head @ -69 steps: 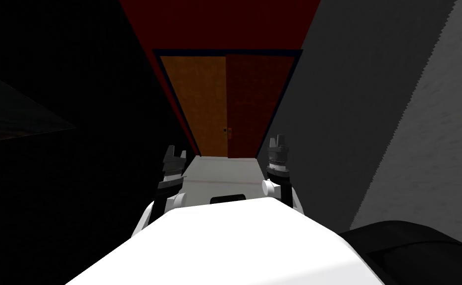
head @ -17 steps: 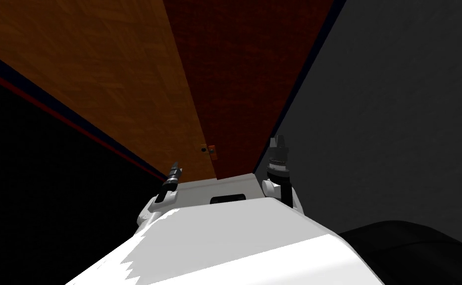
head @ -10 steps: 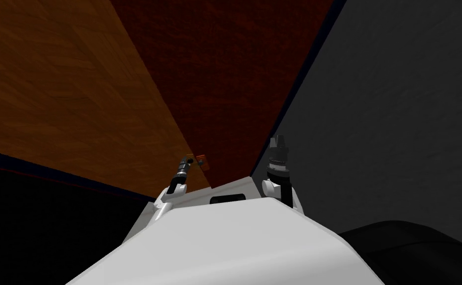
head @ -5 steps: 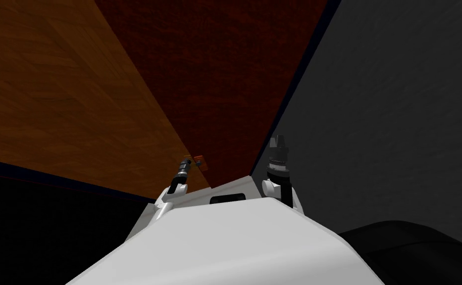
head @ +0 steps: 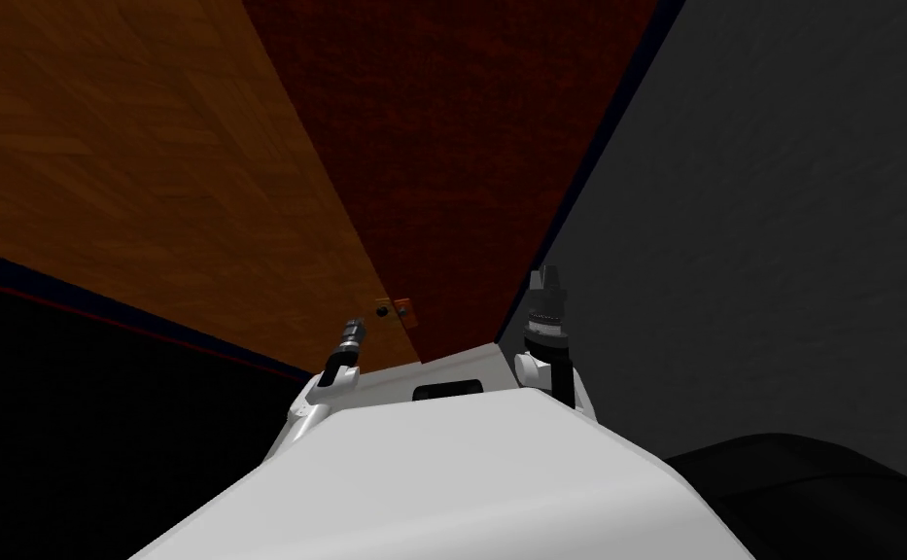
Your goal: Pull the door open
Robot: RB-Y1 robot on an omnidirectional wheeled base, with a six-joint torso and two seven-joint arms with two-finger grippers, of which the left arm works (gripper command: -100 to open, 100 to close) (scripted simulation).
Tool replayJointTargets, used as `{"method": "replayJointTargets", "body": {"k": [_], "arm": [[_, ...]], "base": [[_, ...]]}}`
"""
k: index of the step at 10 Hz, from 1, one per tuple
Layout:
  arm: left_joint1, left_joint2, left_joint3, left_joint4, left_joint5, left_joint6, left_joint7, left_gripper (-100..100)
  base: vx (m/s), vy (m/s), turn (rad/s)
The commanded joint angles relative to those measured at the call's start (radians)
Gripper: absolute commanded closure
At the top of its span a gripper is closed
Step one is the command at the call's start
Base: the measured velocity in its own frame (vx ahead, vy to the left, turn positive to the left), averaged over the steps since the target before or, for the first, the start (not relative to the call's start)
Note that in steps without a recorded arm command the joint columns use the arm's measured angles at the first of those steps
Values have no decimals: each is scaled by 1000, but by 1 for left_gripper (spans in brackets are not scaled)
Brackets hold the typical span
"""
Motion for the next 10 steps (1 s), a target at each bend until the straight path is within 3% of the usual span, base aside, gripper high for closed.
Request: {"method": "replayJointTargets", "body": {"k": [1,5,7,8,10], "arm": [[11,2,0,-4,1,-4,4,-100],[32,-4,-23,-22,-1,-16,12,-100],[28,-20,-60,-46,-6,-29,18,-100],[37,-14,-47,-44,-4,-22,17,-100],[55,7,-6,-25,2,-18,14,-100]], "base": [[-157,33,45],[-191,-61,-2],[-178,-89,-119],[-55,-65,-37],[-32,40,172]]}}
